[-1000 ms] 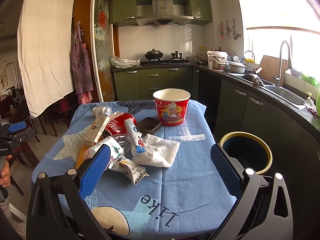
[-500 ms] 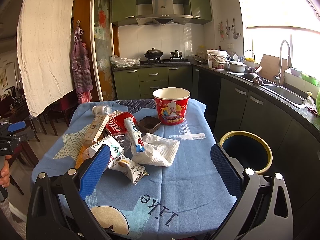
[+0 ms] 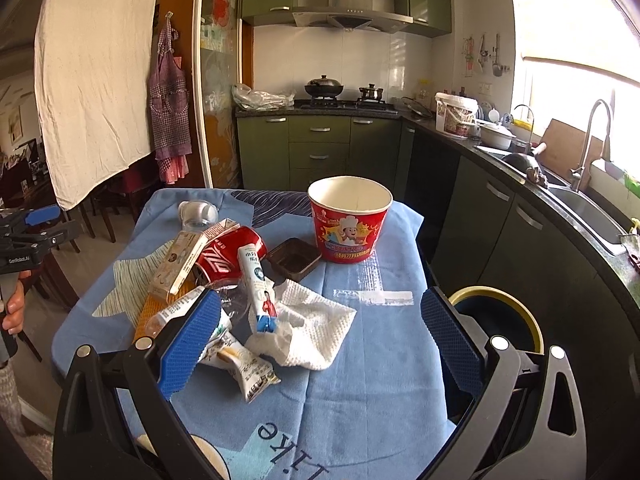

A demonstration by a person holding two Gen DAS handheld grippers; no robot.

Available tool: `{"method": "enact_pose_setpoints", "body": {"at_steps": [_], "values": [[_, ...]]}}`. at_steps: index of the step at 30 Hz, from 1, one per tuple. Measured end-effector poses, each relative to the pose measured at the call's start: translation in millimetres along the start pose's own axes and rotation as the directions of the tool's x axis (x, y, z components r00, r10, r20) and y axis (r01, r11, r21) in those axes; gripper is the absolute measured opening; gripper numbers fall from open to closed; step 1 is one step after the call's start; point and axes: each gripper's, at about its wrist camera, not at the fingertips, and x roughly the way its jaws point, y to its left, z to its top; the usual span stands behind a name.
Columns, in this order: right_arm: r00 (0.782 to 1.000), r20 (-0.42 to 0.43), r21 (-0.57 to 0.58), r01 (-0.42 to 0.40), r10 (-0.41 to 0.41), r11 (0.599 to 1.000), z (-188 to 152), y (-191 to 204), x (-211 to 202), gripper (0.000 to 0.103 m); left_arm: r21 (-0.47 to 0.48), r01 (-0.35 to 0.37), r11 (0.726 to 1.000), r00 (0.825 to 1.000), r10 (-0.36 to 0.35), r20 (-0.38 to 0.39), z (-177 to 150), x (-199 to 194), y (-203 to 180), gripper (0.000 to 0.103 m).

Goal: Collect trash
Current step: 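Grasp the red-and-white paper bucket rim with the right gripper and lift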

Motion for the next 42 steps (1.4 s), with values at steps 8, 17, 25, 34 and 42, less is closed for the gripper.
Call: {"method": "enact_pose_setpoints", "body": {"at_steps": [8,17,25,34,42], "values": [[0.962,-0.244,0.189,-0.073,0.119,0.979,81,-65,103,0.099,-0.069,-0.009,0.998,1.0,0.009,0.002,49,86,28,0.097],[0.874,-0.479,0.276,0.065,0.078,0.959,139,-117,230,0.058,-0.179,-0.03,0.983,1.0,0.029,-0.006,50,174,53,0.097],[0.8,-0.6,0.264,0.168,0.025,0.95,147,-136,306,0.032,-0.142,-0.079,0.987,0.997,0.076,-0.021,38,187,62,0.097],[0.782,-0.624,0.249,0.199,-0.001,0.948,139,-130,327,0.006,-0.146,-0.055,0.988,0.998,0.05,-0.042,31,192,60,0.097],[0.856,-0.517,0.349,0.189,0.02,0.918,153,-177,248,0.005,-0.147,-0.061,0.987,0.997,0.054,-0.051,28,195,60,0.097]]}}
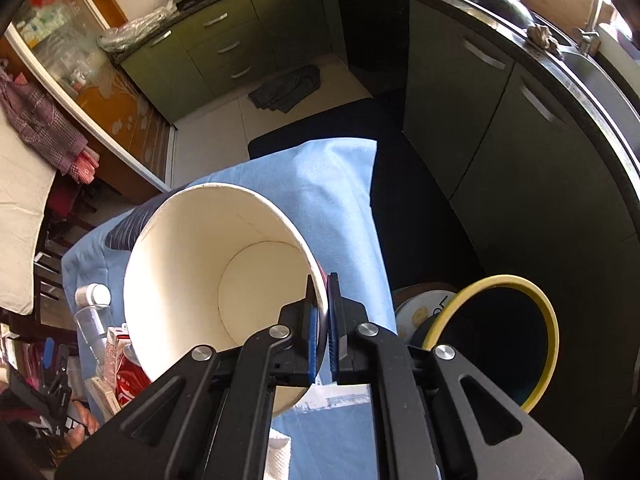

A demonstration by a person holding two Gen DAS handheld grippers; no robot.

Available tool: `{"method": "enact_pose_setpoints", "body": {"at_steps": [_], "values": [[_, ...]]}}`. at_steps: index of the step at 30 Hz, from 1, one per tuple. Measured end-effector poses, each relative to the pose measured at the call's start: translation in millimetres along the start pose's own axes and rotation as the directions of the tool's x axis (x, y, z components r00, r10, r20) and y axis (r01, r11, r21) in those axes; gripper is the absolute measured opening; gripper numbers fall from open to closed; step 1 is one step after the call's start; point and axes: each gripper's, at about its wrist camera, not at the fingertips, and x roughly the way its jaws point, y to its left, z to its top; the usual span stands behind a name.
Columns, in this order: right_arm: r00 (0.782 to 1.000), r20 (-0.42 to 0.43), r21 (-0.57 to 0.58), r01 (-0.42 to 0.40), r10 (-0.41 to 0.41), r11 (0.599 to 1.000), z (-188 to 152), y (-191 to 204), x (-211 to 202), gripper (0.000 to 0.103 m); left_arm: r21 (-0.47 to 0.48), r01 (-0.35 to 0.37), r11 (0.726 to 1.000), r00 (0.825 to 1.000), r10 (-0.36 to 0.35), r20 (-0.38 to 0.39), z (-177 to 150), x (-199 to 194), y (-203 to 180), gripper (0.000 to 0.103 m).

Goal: Collect trash
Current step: 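Grasp the red-and-white paper bucket rim with the right gripper and lift, then carry the bucket over the yellow-rimmed bin and open the right gripper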

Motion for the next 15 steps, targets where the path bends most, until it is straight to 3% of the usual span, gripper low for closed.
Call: {"method": "enact_pose_setpoints", "body": {"at_steps": [3,7,11,15], "values": [[0.999,0.039,0.063,0.025,-0.027,0.998,-16,-46,-29,0.005,-0.001,-0.001,1.0,1.0,0.001,0.002,0,0,0,0.097],[0.994,0.027,0.175,0.099,-0.105,0.98,-50,-120,-41,0.006,-0.006,-0.002,1.0,1.0,0.002,0.005,0,1,2,0.097],[0.989,-0.012,0.291,0.144,-0.147,0.946,-85,-187,-22,0.007,-0.02,-0.004,1.0,1.0,0.004,0.006,0,2,7,0.097],[0.984,-0.057,0.361,0.177,-0.168,0.915,-107,-228,9,0.008,-0.028,-0.019,0.999,1.0,0.019,0.006,0,3,12,0.097]]}}
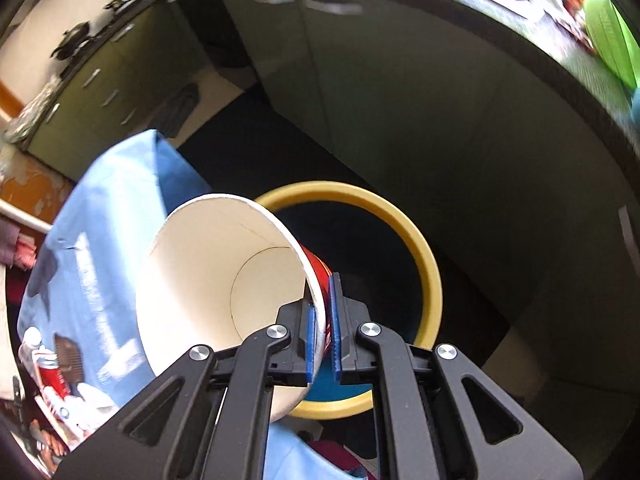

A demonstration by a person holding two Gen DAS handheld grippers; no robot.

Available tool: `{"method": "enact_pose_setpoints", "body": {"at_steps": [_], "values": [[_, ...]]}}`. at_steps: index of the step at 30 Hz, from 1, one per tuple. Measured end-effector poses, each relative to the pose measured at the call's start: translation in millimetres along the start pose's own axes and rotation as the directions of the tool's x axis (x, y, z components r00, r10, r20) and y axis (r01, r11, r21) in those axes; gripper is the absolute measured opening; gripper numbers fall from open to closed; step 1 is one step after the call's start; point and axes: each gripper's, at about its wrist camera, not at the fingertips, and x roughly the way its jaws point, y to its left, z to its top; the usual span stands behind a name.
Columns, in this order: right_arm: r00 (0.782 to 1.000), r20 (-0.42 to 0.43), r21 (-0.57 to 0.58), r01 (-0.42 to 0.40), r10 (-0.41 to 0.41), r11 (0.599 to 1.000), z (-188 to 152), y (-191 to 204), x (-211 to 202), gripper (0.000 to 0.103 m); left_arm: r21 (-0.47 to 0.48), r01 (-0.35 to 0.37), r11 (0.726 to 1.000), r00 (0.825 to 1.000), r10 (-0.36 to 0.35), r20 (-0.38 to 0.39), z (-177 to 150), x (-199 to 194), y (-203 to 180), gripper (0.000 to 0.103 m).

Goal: Collect trash
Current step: 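Carry the bucket over the yellow-rimmed bin and open the right gripper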

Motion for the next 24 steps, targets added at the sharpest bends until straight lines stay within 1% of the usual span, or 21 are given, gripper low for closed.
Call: {"method": "enact_pose_setpoints", "body": {"at_steps": [4,6,8,15,18,21,24], "values": [[0.999,-0.043,0.046,0.006,-0.004,0.999,-1,-21,32,0.012,-0.033,-0.016,0.999,1.0,0.015,-0.012,0,4,10,0.097],[0.998,-0.057,0.059,0.002,0.001,0.998,-1,-28,41,0.017,-0.049,-0.015,0.999,1.0,0.014,-0.026,0,7,15,0.097],[0.998,-0.065,0.062,-0.004,0.008,0.998,-1,-31,46,0.018,-0.052,-0.013,0.999,0.999,0.011,-0.033,-1,9,15,0.097],[0.998,-0.062,0.06,-0.016,0.02,0.998,2,-35,45,0.018,0.001,-0.011,1.0,0.999,0.011,-0.039,-3,10,5,0.097],[0.998,-0.06,0.059,-0.025,0.028,0.998,-5,-33,39,0.019,0.007,-0.003,1.0,0.999,0.003,-0.047,-3,11,2,0.097],[0.998,-0.063,0.055,-0.027,0.03,0.998,-5,-32,42,0.023,0.001,0.03,1.0,0.997,-0.03,-0.065,-3,11,2,0.097],[0.997,-0.071,0.052,-0.038,0.041,0.998,-4,-28,43,0.023,0.009,0.055,0.998,0.993,-0.054,-0.1,-4,11,-5,0.097]]}}
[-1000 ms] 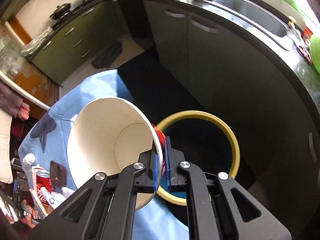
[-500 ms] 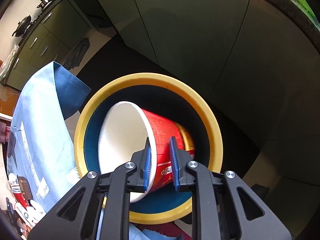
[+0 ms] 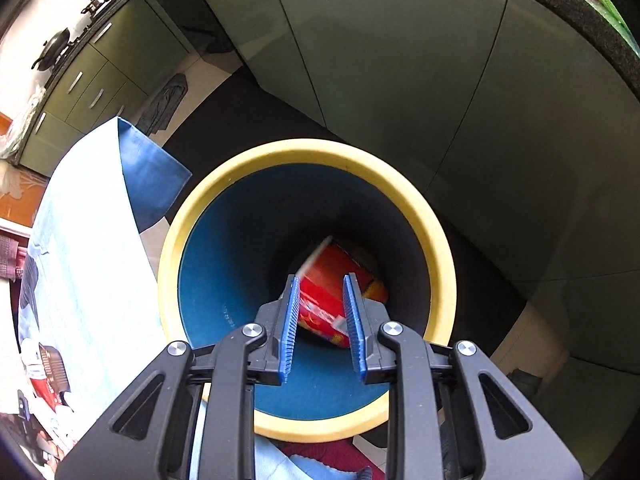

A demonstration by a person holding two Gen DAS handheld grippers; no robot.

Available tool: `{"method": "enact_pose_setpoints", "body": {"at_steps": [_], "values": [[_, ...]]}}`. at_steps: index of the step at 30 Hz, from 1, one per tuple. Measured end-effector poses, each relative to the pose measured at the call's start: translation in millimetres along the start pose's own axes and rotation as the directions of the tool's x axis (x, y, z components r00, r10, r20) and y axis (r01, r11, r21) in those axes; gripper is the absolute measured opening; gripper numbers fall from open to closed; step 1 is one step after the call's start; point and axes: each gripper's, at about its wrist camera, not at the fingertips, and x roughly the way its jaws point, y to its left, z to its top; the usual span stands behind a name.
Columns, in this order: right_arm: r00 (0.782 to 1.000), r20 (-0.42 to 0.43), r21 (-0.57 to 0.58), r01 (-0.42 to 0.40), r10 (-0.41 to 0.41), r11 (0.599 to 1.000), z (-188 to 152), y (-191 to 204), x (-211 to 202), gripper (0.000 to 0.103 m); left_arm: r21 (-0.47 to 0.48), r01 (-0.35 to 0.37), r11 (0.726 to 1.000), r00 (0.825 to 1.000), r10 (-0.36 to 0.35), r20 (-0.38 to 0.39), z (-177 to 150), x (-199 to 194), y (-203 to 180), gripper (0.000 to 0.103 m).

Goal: Collect trash
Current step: 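Carry the bucket over the yellow-rimmed bin and open the right gripper, then grasp the tape box with the left gripper and lift it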

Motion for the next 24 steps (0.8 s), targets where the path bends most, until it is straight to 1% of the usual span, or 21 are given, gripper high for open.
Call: {"method": "enact_pose_setpoints", "body": {"at_steps": [4,9,12,14,17,21,22,24], "values": [[1.0,0.001,-0.009,-0.012,0.012,1.0,-2,1,-3,0.023,0.029,0.028,0.999,0.996,-0.025,-0.086,-6,-10,-19,0.097],[1.0,0.006,-0.011,-0.028,0.028,1.0,-2,0,-7,0.023,0.09,-0.009,0.996,0.987,0.024,-0.159,-31,-35,-54,0.097],[0.999,0.005,-0.013,-0.04,0.04,0.999,-3,-5,-11,0.023,0.122,-0.026,0.992,0.981,0.049,-0.188,-48,-41,-73,0.097],[0.999,0.002,-0.016,-0.05,0.05,0.999,-4,-5,-9,0.023,0.121,-0.05,0.991,0.982,0.071,-0.178,-53,-45,-80,0.097],[0.998,-0.007,-0.028,-0.065,0.064,0.998,-7,-4,-8,0.023,0.116,-0.096,0.989,0.978,0.115,-0.172,-52,-46,-83,0.097],[0.996,-0.014,-0.049,-0.088,0.087,0.995,-13,-2,-9,0.023,0.053,-0.15,0.987,0.973,0.157,-0.172,-50,-49,-74,0.097],[0.996,-0.015,-0.052,-0.086,0.086,0.995,-14,-1,-9,0.023,0.041,-0.151,0.988,0.972,0.156,-0.175,-50,-50,-72,0.097],[0.996,-0.02,-0.06,-0.087,0.086,0.994,-13,2,-8,0.023,0.019,-0.121,0.992,0.973,0.123,-0.194,-52,-51,-73,0.097]]}}
